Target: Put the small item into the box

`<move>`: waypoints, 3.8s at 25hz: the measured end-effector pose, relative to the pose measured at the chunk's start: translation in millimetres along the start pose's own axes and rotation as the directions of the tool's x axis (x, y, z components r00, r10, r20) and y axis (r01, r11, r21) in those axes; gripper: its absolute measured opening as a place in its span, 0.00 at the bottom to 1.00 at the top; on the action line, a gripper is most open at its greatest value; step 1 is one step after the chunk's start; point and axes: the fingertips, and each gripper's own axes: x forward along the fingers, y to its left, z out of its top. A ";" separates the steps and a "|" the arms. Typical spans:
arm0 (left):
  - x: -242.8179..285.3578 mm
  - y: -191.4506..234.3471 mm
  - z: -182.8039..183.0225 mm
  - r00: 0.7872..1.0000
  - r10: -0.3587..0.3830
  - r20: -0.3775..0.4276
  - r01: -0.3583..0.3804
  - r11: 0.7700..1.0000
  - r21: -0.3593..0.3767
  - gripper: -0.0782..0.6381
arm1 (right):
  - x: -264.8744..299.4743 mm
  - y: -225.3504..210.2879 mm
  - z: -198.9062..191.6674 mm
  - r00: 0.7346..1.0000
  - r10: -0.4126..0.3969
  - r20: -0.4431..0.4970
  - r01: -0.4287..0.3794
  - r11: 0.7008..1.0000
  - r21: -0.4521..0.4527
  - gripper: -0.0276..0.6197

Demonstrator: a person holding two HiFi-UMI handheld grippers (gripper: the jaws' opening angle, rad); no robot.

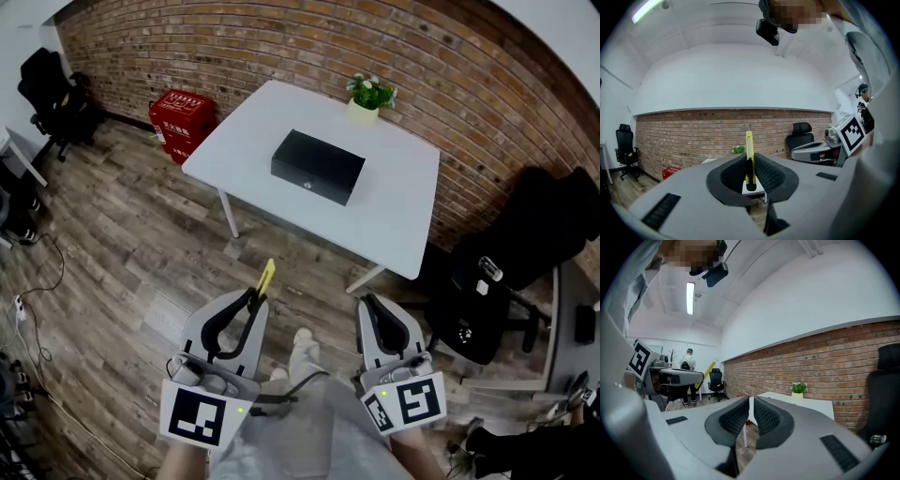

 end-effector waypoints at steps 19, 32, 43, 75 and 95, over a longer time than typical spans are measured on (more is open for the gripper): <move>92.2 56.1 6.2 0.998 0.057 0.012 -0.057 0.998 -0.011 0.19 | 109.3 -48.3 7.4 0.996 0.084 -0.012 -0.084 0.996 -0.017 0.13; 179.3 103.5 16.8 0.995 0.104 0.002 -0.104 0.994 -0.016 0.19 | 203.4 -94.8 21.2 0.989 0.149 -0.025 -0.149 0.989 -0.011 0.13; 238.9 116.0 25.0 0.995 0.103 0.010 -0.103 0.995 -0.001 0.19 | 238.6 -134.7 18.4 0.988 0.153 -0.034 -0.153 0.988 0.008 0.13; 286.0 162.2 12.5 0.999 -0.013 -0.032 0.012 1.000 -0.009 0.19 | 303.7 -134.7 -4.2 0.992 0.061 -0.111 -0.059 0.998 0.018 0.13; 305.6 217.4 -51.3 0.982 -0.110 -0.150 0.109 0.994 -0.012 0.19 | 381.7 -128.1 -133.1 0.934 -0.140 -0.328 0.175 0.981 0.079 0.13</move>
